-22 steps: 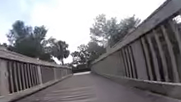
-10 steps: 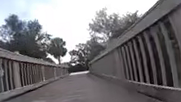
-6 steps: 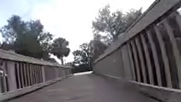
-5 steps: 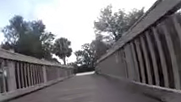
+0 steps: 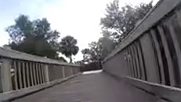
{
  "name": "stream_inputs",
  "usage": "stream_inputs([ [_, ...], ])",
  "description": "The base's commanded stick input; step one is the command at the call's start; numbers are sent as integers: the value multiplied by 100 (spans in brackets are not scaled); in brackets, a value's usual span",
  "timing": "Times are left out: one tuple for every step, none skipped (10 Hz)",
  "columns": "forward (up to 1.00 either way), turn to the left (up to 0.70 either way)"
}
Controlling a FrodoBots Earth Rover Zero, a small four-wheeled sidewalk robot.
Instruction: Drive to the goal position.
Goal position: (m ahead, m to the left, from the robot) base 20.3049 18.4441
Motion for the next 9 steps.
stream_inputs([
  [85,0],
  [85,0],
  [85,0],
  [85,0],
  [85,0],
  [85,0],
  [85,0],
  [85,0],
  [85,0],
])
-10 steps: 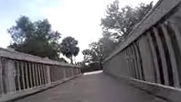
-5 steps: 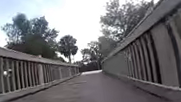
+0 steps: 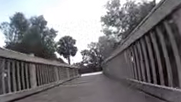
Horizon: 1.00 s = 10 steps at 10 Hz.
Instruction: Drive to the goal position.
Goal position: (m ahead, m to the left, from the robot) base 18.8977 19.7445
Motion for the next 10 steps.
stream_inputs([
  [85,0],
  [85,0],
  [85,0],
  [85,0],
  [85,0],
  [85,0],
  [85,0],
  [85,0],
  [85,0],
  [85,0],
])
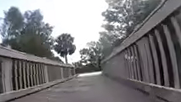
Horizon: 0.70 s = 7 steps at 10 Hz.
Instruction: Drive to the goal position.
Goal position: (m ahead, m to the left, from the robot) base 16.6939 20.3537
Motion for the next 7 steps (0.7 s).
stream_inputs([
  [85,0],
  [85,0],
  [85,0],
  [85,0],
  [85,0],
  [85,0],
  [85,0],
])
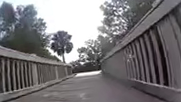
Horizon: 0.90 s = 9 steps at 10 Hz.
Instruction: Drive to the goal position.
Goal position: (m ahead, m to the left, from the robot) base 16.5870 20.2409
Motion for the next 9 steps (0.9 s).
stream_inputs([
  [85,0],
  [85,0],
  [85,0],
  [85,0],
  [85,0],
  [85,0],
  [85,0],
  [85,0],
  [85,0],
])
